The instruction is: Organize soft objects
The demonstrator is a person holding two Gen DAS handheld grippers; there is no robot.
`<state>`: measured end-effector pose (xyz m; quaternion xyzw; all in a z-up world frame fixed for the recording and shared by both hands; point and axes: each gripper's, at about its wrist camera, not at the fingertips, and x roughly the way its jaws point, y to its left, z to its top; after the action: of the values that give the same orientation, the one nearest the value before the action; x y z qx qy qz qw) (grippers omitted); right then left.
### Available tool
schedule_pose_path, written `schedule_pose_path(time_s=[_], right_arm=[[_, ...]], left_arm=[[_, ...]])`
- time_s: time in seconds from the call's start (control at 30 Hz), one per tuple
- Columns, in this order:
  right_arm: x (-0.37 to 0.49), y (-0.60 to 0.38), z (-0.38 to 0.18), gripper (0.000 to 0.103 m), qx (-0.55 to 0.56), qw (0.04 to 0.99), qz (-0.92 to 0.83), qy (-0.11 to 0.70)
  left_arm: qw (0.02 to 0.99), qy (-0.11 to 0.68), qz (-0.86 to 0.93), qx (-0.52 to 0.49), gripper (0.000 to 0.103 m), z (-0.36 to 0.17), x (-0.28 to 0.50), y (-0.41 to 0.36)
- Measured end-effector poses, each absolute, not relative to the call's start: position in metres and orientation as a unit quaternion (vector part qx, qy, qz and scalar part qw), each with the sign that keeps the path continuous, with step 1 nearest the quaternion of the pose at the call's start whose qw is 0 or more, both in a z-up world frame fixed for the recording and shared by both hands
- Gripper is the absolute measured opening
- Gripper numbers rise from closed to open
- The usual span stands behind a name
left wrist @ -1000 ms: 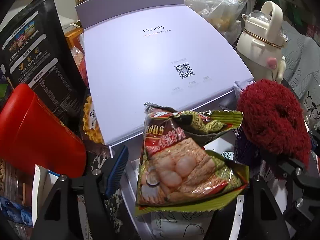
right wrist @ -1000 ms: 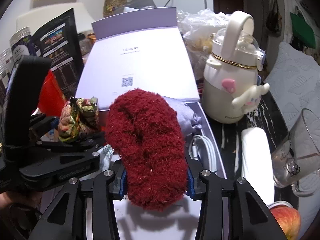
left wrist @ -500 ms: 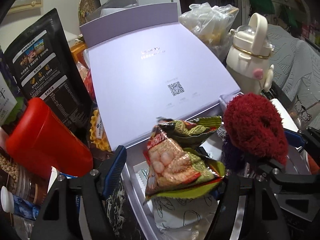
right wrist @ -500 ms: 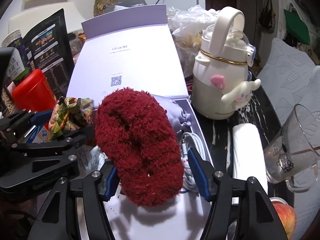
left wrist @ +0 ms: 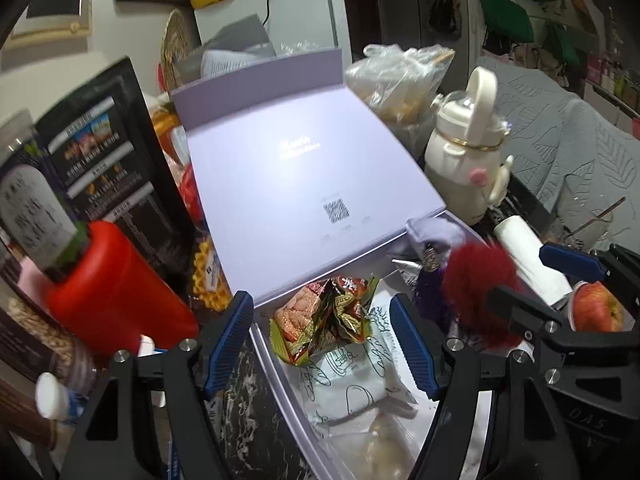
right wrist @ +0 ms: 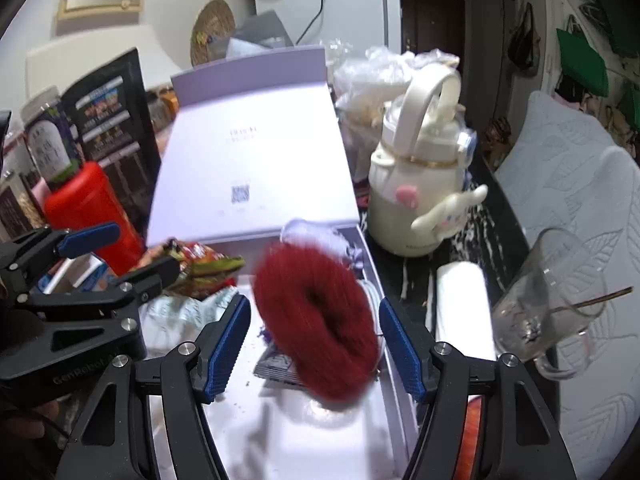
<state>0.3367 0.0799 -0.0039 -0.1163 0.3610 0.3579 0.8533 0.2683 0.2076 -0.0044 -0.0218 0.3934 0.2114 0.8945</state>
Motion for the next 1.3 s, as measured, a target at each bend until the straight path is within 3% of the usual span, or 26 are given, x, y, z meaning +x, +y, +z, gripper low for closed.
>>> schedule_pose_path(time_s=[0.4, 0.5, 0.73, 0.93, 1.3], right_arm=[[0.289, 0.050, 0.069, 0.067, -0.106, 0.883, 0.358, 0.283], [0.275, 0.041, 0.085, 0.067, -0.104, 0.890, 0.357, 0.264], [0.232, 0.020, 0.120, 0.072, -0.103, 0.902, 0.359, 0.216], [0.202, -0.001, 0.140, 0.078, -0.093, 0.911, 0.353, 0.194], [0.157, -0.042, 0.150, 0.089, -0.082, 0.924, 0.332, 0.169]], left_arm=[[0.918, 0.338, 0.206, -0.007, 0.071, 0.061, 0.226, 0.185], [0.928, 0.317, 0.197, -0.005, 0.079, 0.077, 0.211, 0.177], [0.943, 0.273, 0.190, 0.006, 0.083, 0.111, 0.176, 0.157], [0.951, 0.240, 0.194, 0.020, 0.101, 0.134, 0.144, 0.140], [0.959, 0.215, 0.182, 0.026, 0.101, 0.146, 0.094, 0.118]])
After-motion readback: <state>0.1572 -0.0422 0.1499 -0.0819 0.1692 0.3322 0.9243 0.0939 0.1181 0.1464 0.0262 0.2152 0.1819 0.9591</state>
